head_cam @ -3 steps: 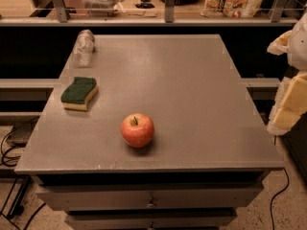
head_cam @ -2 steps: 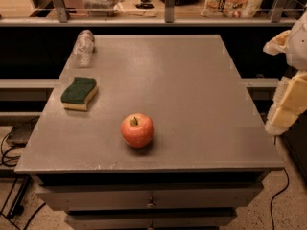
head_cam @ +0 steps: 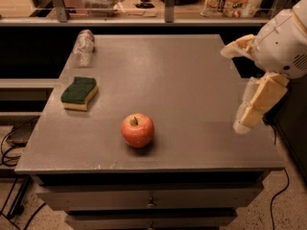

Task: Pick apple

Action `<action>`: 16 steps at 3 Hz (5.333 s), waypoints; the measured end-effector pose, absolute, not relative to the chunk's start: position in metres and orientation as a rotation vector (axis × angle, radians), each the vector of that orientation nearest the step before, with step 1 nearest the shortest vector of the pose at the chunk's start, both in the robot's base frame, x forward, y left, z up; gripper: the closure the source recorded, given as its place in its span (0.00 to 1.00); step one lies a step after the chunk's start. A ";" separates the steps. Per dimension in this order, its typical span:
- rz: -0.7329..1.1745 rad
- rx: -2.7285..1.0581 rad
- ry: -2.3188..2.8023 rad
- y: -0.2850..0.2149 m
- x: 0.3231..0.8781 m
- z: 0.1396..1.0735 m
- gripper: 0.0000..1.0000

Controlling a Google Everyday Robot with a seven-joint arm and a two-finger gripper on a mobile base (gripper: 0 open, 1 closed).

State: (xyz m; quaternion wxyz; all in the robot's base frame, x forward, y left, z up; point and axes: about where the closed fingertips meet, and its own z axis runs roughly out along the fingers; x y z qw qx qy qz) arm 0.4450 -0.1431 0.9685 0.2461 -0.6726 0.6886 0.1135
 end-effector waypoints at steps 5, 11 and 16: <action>0.660 -1.950 1.623 -0.020 0.436 0.918 0.00; 0.797 -1.931 1.638 0.040 0.436 0.839 0.18; 0.658 -1.765 1.419 -0.014 0.482 1.012 1.00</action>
Offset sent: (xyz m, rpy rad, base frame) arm -0.0019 0.0120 0.0033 0.0410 0.0042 0.0253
